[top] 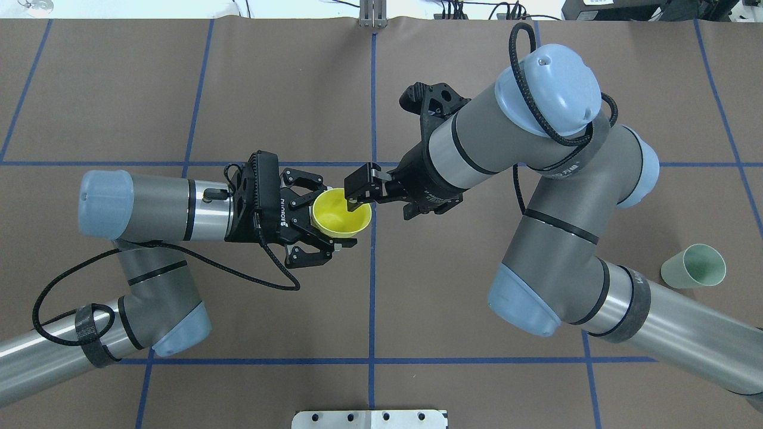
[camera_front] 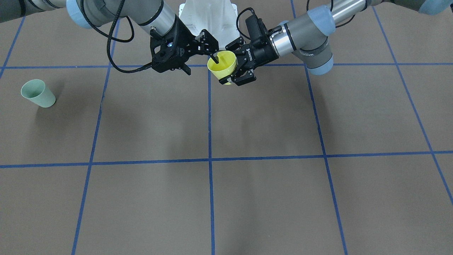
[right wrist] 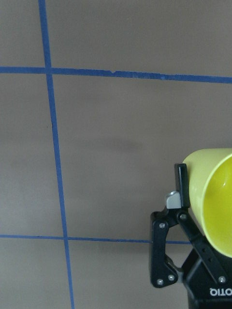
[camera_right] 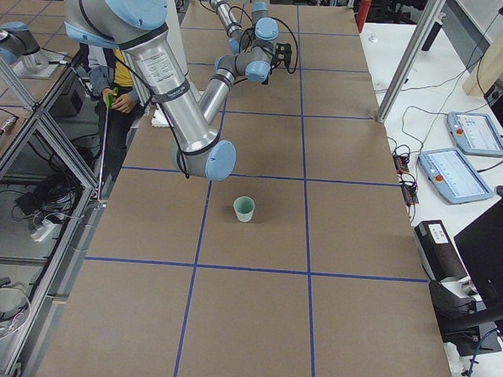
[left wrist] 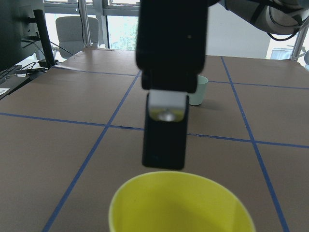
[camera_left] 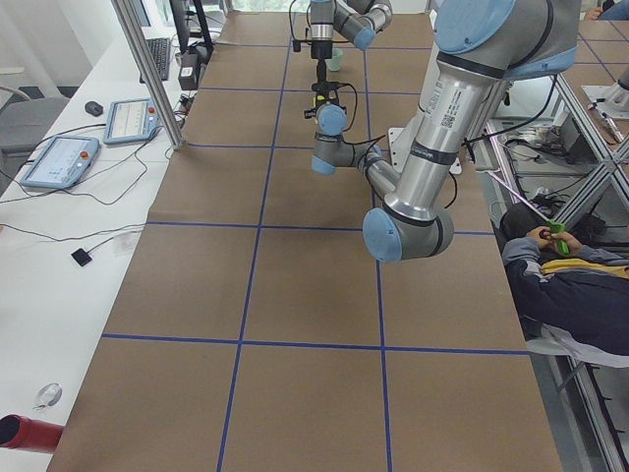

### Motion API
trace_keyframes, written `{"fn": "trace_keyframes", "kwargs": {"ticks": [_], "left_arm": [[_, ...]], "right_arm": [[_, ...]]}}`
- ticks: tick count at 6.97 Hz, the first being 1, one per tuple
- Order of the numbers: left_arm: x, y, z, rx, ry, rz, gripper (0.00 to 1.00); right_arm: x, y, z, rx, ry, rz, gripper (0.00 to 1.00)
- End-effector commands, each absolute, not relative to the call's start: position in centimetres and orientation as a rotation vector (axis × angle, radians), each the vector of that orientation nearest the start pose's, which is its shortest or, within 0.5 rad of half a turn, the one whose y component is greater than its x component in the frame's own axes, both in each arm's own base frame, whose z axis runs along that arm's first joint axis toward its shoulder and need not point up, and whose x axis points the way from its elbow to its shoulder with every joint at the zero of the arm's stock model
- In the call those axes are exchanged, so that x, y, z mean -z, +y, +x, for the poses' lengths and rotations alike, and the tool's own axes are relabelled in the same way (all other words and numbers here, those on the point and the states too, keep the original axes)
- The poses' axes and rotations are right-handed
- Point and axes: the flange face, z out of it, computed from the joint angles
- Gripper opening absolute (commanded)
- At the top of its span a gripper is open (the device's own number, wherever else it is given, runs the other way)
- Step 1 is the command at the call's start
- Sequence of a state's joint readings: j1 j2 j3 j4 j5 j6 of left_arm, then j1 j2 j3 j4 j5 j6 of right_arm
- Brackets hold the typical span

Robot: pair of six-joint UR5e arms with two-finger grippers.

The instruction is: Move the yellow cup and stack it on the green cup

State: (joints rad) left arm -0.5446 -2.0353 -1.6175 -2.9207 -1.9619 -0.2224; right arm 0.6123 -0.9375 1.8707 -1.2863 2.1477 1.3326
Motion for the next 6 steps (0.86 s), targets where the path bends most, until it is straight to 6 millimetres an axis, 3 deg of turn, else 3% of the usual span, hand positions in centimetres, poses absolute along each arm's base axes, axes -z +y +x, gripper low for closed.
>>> {"fn": "trace_keyframes", "kwargs": {"ticks": [1,2,3,4,6], "left_arm": [[-23.0,-38.9,45.8,-0.910,1.351,1.389,0.29],[-22.9,-38.9,45.8,-0.910,1.352,1.391,0.32],[-23.1,-38.9,45.8,-0.911,1.349,1.389,0.32],[-23.2,-38.9,45.8,-0.910,1.349,1.387,0.33],[-23.2,-38.9,45.9,-0.911,1.349,1.385,0.33]], "right_arm": [[-12.6,-40.3,-45.3,0.025,-1.260,0.050,0.99],[-12.6,-40.3,-45.5,0.022,-1.256,0.068,0.93],[-12.5,-39.8,-45.9,0.037,-1.255,0.078,0.80],[-12.3,-39.5,-46.3,0.062,-1.256,0.091,0.77],[-11.4,-39.7,-47.2,0.069,-1.260,0.091,0.56]]}}
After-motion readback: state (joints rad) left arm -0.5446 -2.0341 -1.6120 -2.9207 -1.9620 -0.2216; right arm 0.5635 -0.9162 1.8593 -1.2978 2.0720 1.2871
